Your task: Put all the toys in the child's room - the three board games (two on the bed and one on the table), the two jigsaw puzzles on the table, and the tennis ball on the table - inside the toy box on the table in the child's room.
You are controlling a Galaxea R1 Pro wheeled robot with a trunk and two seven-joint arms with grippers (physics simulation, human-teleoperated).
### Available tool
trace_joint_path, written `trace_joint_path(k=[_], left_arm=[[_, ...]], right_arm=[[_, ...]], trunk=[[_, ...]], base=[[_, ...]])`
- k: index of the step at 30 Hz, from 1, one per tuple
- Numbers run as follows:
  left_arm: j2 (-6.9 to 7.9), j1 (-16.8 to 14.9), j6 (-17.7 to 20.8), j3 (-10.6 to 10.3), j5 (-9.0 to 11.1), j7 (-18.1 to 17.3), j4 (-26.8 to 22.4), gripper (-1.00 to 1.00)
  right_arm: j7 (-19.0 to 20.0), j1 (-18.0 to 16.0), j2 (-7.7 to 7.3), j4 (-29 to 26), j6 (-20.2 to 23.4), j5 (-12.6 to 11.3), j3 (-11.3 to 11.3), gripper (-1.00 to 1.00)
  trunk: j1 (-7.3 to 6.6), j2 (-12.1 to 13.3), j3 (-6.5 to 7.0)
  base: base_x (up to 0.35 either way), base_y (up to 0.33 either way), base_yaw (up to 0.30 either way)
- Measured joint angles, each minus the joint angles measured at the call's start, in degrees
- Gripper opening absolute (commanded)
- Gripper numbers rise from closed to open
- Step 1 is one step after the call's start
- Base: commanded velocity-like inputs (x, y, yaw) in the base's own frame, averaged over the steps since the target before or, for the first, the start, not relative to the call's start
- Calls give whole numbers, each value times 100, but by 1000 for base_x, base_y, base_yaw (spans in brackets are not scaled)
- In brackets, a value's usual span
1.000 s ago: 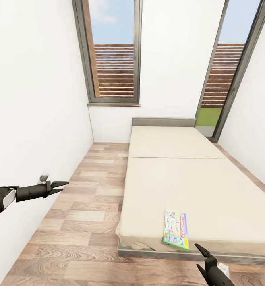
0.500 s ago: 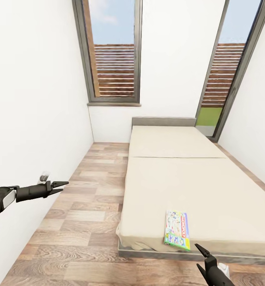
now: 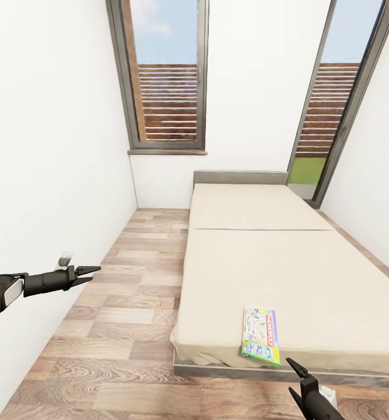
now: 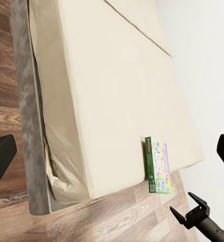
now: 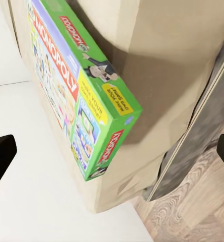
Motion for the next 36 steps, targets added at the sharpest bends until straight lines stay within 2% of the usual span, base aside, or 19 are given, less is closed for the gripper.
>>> trace_joint_path(k=[14,32,36], left_arm=[[0,1,1,-1,0,6,0,100],[0,3,-1,5,23,0,0,100],[0,3,-2,-4,23,5,0,100]], right_arm=[[-2,1,0,1,0,2,6,100],[-27,0,0,0,0,7,9,100],[-28,2,0,0,-1,10,9,100]], trunk=[[-1,0,0],[0,0,0],[87,-159,-71]], base=[[76,79,0],[7,6,0],[0,0,0]])
